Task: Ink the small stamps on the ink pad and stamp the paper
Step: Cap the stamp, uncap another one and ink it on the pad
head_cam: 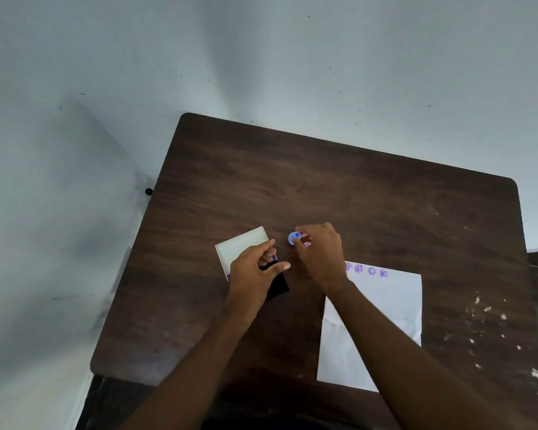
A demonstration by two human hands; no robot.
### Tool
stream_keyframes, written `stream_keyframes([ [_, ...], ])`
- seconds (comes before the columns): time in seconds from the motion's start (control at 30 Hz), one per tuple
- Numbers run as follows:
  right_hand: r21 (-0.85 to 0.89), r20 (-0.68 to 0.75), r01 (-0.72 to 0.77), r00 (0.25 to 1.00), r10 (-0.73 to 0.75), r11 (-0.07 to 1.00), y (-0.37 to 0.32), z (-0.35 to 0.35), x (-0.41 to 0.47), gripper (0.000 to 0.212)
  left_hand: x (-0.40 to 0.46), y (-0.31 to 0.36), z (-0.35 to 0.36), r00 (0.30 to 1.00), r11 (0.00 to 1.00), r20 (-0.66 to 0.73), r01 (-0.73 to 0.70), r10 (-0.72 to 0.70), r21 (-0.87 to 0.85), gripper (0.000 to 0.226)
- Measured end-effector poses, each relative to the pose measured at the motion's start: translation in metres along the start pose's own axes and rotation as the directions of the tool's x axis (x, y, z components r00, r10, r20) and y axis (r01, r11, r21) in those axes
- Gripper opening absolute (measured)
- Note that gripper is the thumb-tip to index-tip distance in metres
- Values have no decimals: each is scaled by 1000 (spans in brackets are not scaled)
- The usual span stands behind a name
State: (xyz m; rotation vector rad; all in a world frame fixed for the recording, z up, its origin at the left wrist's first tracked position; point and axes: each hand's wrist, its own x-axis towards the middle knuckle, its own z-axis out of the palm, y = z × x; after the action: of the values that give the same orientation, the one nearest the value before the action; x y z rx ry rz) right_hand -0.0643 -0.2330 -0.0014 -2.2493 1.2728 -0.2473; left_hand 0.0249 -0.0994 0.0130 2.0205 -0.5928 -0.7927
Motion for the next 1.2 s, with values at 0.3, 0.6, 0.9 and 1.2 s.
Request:
stream_keyframes([
  [0.3,-60,101,15,995,-9,998,6,3,-3,37,5,2,3,1000,999,14,-4,3,44,54],
  [0.6,-16,155,-108,982,109,994,13,1,-14,33,-1,-3,0,1000,999,21,15,-16,35,52],
  [0.9,114,62,-166,985,160,979,16,-8,-22,22,-8,4,0,998,999,44,-41,41,-5,42],
  [1.2,698,304,-406,914,269,590,9,-27,-48,19,-11,19,11,994,999,109,-24,28,-34,38],
])
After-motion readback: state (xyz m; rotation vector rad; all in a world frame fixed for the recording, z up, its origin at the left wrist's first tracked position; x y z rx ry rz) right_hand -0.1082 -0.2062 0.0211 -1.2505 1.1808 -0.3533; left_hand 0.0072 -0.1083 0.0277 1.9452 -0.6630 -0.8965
